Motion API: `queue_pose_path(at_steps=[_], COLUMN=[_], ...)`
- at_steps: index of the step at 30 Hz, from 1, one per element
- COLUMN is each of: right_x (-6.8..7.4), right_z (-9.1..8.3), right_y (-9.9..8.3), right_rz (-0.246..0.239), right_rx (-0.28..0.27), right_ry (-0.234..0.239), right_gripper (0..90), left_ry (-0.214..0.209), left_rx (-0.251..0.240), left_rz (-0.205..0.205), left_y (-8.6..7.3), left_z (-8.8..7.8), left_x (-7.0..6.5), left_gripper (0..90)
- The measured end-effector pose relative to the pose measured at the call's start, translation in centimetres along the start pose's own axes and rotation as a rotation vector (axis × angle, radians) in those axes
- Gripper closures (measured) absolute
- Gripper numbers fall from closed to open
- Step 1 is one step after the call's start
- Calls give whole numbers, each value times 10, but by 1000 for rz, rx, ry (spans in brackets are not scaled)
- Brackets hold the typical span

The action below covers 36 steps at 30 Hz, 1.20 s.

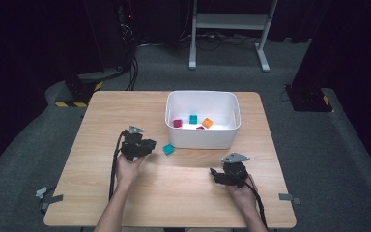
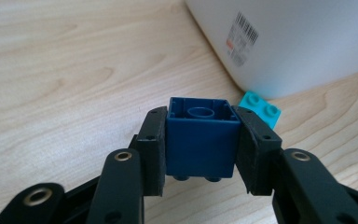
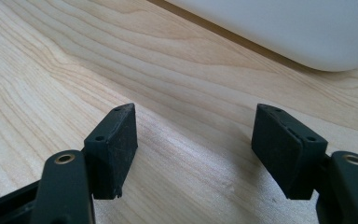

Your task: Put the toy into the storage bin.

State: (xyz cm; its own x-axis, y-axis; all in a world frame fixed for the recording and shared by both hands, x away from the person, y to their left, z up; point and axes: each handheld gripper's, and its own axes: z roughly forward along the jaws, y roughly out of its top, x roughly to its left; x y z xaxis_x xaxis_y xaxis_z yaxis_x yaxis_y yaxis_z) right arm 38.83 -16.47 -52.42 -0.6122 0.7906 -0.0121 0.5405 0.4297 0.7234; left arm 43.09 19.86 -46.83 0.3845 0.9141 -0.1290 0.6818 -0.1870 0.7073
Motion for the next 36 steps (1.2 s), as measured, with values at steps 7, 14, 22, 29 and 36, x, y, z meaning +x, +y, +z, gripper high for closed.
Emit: queue_pose_path(at_steps=[7, 14, 22, 29, 36], right_x=[0, 0, 0, 0, 0], right_z=[0, 0, 0, 0, 0], right_y=[0, 0, 0, 0, 0], right_rz=[0, 0, 0, 0, 0], right_rx=[0, 0, 0, 0, 0], right_ry=[0, 0, 0, 0, 0], right_gripper=[312, 312, 312, 312, 312], left_ry=[-21, -46, -67, -91, -112], left_rx=[-32, -72, -87, -101, -107], left_rz=[27, 31, 48, 69, 94], left_y=[16, 31, 48, 64, 81], left_z=[-16, -31, -44, -54, -61], left_x=[-6, -10, -15, -20, -29], left_gripper=[582, 582, 582, 583, 583])
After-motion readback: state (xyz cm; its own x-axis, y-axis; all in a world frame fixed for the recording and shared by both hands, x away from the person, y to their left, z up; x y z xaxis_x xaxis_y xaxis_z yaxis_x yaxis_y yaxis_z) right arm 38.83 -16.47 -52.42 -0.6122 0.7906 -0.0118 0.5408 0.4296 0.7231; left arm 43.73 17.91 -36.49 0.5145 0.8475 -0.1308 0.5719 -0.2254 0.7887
